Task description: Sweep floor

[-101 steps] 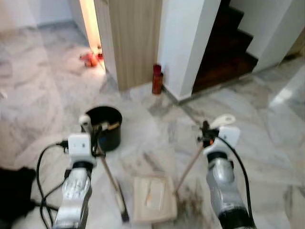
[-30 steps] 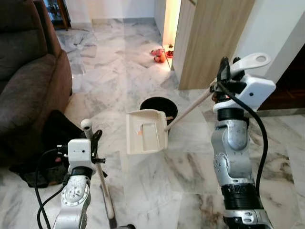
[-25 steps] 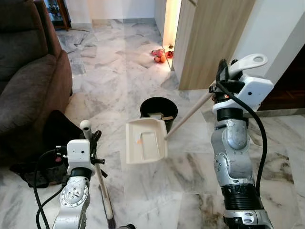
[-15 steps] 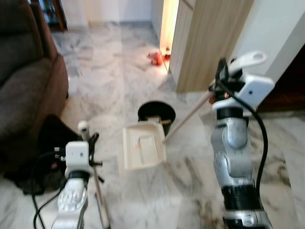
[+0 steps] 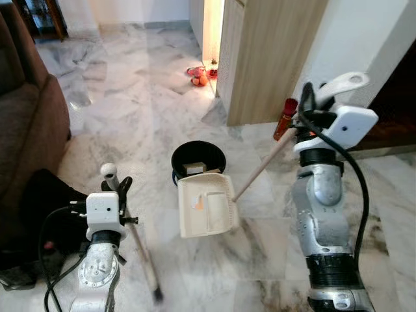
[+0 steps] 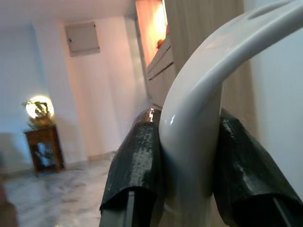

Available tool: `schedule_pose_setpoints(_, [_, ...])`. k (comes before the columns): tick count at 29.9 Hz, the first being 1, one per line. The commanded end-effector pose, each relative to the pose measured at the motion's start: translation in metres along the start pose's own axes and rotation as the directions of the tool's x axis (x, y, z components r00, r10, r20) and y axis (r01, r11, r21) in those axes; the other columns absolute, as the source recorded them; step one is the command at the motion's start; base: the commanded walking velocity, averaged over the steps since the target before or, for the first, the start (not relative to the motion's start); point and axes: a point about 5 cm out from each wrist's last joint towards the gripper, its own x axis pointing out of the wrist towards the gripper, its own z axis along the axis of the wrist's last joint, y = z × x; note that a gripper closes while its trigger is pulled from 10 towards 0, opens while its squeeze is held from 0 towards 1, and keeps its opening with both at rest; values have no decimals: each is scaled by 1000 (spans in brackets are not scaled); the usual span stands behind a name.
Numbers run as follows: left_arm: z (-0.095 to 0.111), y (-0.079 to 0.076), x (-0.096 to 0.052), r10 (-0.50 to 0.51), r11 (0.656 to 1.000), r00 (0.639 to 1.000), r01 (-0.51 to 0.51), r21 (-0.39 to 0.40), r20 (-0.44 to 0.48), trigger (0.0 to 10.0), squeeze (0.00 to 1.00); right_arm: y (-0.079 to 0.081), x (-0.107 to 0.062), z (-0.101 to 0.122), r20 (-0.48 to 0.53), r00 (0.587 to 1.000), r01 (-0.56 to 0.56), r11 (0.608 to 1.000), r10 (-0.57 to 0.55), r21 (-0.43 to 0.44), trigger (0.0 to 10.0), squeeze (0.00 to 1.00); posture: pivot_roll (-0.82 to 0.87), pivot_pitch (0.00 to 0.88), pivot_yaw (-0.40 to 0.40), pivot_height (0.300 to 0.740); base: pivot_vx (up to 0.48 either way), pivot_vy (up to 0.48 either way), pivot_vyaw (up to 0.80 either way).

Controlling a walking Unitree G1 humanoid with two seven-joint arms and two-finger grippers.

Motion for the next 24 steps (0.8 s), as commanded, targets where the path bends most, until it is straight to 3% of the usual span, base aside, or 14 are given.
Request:
schedule_pose_setpoints(1, [5,2,0,15,1000,1000,-16,21,27,10000,0,-1,5,17,79,997,-2,1000,1,17,10000,0,140,68,-22,740,386,0,0])
schedule_pose_setpoints(19, [7,3,1,19,1000,999,-20,23,36,10000,0,6,5,21,101,994,-33,999,29,33,10000,0,149,44,-20,740,384,0,0])
schedule_pose_setpoints(24, [6,3,0,15,1000,999,-16,23,36,10000,0,8,4,22,107,993,-42,998,38,38,10000,0,148,32,-17,740,383,0,534])
